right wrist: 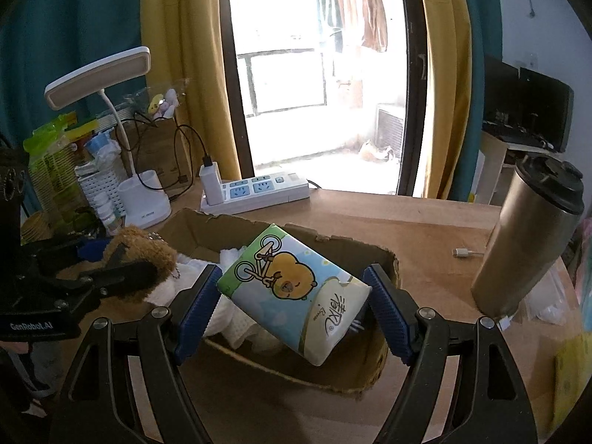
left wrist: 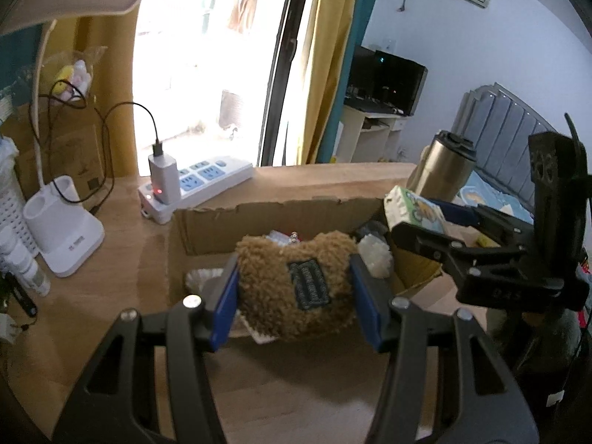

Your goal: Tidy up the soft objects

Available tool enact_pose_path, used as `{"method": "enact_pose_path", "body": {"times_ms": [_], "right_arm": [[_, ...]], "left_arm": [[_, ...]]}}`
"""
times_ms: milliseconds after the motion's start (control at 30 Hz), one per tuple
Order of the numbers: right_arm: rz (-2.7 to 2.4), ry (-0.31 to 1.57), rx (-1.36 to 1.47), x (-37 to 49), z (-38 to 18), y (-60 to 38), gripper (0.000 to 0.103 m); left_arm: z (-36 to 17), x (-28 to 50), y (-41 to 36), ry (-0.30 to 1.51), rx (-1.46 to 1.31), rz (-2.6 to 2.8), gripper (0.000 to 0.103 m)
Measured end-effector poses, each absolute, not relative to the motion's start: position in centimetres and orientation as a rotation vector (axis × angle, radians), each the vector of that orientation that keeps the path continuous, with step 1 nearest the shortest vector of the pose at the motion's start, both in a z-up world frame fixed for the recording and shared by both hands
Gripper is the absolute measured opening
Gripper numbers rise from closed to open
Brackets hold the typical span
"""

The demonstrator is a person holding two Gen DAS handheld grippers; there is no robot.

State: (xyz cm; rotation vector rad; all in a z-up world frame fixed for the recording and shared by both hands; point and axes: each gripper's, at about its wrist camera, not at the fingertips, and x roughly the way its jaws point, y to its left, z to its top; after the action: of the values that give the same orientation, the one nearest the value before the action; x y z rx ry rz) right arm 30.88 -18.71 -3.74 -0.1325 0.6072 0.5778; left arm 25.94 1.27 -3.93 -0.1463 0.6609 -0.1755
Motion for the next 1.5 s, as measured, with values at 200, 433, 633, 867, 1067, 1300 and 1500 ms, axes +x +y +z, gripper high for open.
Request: {"method": "enact_pose_path", "body": {"times_ms": [200, 433, 633, 867, 1067, 1300, 1500], "right_arm": [[0.585, 0.615, -0.131, 32.4, -4.5, -18.0, 0.081], [0.597, 0.635, -0.136, 33.9, -5.4, -16.8, 0.081], [0.613, 0.642, -0.154, 34.3, -5.8, -15.4, 0.081], [0.608, 0.653, -0.169, 34.6, -6.3, -14.1, 0.082], [0.593, 0.606, -0.165, 34.1, -5.4, -14.2, 0.083], [0.592, 0.575, -0.171, 32.6, -4.1, -14.1, 0.083], [0.58, 0.545, -0.182, 30.6, -2.6, -14.3, 0.083]], "left_arm": [[-4.9, 28.1, 1.2, 0.681, -0.159, -0.177, 0.058], [-5.7, 30.3, 2.3, 0.685, -0.183, -0.147, 0.059], [-6.2, 31.1, 3.9, 0.686, -0.217, -0.11, 0.065], [-6.9, 31.3, 5.4, 0.7, -0.209, -0.051, 0.078], [-6.7, 30.6, 6.1, 0.677, -0.222, -0.041, 0.088], [-5.6, 29.4, 6.1, 0.649, -0.221, -0.052, 0.088], [-4.3, 27.4, 6.1, 0.622, -0.222, -0.054, 0.088]]}}
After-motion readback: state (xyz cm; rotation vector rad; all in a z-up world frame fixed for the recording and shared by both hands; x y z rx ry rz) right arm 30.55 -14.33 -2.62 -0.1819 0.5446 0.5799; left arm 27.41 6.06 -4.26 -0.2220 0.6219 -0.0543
